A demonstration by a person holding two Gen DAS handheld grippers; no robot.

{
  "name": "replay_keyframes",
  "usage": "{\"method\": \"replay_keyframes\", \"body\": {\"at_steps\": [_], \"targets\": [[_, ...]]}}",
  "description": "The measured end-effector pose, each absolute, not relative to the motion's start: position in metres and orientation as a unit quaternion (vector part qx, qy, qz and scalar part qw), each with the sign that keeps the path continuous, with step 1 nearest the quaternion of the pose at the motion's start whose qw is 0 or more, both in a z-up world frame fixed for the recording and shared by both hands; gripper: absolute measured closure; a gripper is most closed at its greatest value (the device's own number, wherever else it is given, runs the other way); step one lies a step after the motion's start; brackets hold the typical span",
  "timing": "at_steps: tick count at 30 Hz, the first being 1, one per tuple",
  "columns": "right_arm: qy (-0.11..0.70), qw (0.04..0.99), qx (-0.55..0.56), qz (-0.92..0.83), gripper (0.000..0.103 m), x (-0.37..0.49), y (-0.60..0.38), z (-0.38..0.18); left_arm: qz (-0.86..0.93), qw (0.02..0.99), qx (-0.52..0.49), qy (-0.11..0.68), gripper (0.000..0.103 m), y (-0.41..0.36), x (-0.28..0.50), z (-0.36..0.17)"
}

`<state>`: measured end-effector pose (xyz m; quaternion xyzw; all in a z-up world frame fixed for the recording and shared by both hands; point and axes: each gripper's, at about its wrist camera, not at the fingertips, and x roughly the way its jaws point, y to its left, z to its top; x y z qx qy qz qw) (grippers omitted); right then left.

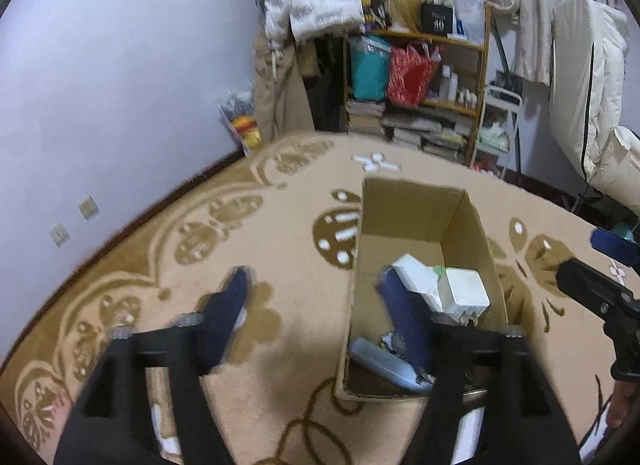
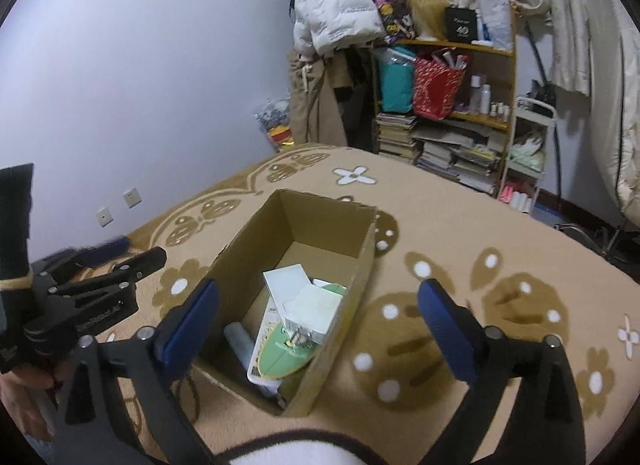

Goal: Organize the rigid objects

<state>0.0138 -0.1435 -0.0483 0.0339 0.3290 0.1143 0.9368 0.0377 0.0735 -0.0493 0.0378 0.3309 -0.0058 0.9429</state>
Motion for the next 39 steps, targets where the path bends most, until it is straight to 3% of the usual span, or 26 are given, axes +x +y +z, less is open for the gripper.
{"method": "replay_keyframes", "body": {"at_steps": [1,7,15,24,39], "targets": [[0.328,0.938,0.036,0.108,0.000,0.008,-0.146,-0.045,-0.003,0.947,0.041,0.318,0.011,0.073,0.031,-0.041],[0.317,0.945,0.045,0.065,0.000,-0.023,-0.161,-0.034,-0.011,0.961,0.027,0.274,0.001,0.076,0.003,-0.005],[0.295,0.954,0.050,0.013,0.000,-0.069,-0.185,-0.010,-0.021,0.969,0.069,0.235,0.000,0.060,-0.036,0.033],[0.257,0.964,0.067,-0.024,0.000,-0.123,-0.209,0.010,-0.038,0.966,0.055,0.250,0.000,0.055,-0.068,0.051],[0.273,0.960,0.059,-0.036,0.000,-0.132,-0.218,-0.005,-0.052,0.956,0.097,0.271,0.000,0.029,-0.088,0.026]]}}
